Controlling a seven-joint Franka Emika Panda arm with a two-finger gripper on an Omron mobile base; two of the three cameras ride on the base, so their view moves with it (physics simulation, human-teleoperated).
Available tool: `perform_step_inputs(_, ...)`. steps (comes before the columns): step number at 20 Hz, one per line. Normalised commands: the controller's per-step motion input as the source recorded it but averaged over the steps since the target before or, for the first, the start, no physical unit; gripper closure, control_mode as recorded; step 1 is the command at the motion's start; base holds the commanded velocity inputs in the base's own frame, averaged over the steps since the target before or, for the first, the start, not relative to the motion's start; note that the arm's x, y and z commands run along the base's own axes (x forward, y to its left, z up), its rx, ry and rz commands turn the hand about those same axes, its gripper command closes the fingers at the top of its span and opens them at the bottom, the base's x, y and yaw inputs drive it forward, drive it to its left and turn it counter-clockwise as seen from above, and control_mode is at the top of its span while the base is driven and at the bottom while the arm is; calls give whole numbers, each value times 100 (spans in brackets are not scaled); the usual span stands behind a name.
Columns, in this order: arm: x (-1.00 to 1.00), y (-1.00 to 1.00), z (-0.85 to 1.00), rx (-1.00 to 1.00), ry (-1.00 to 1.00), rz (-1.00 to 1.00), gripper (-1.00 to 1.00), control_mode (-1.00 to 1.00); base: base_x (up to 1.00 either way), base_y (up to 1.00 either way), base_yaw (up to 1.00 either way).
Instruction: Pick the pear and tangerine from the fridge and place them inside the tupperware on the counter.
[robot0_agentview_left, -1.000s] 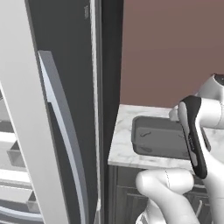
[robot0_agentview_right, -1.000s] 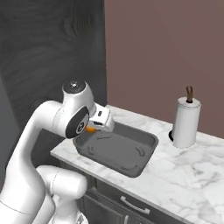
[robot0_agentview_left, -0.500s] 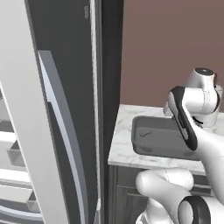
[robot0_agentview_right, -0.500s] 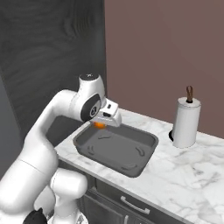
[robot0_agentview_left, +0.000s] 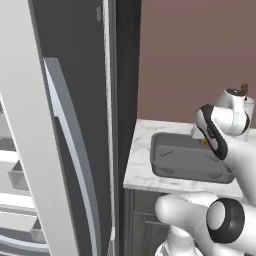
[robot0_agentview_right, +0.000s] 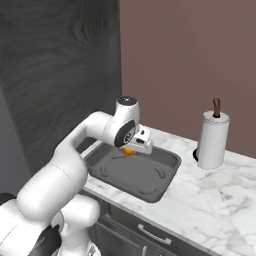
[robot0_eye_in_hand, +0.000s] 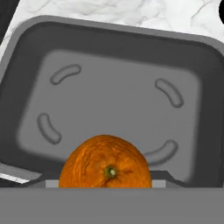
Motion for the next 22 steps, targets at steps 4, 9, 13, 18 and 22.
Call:
perform_step_inputs(4,25,-6,-58,0,21,6,100,-100,0,0,0)
perform_step_inputs(9,45,1,-45,0,30,15,100,-100,0,0,0)
perform_step_inputs(13,28,0,-42,0,2,18,100,-100,0,0,0)
perform_step_inputs(18,26,0,-40,0,0,22,100,-100,0,0,0)
perform_step_inputs(22,29,0,-35,0,0,24,100,-100,0,0,0)
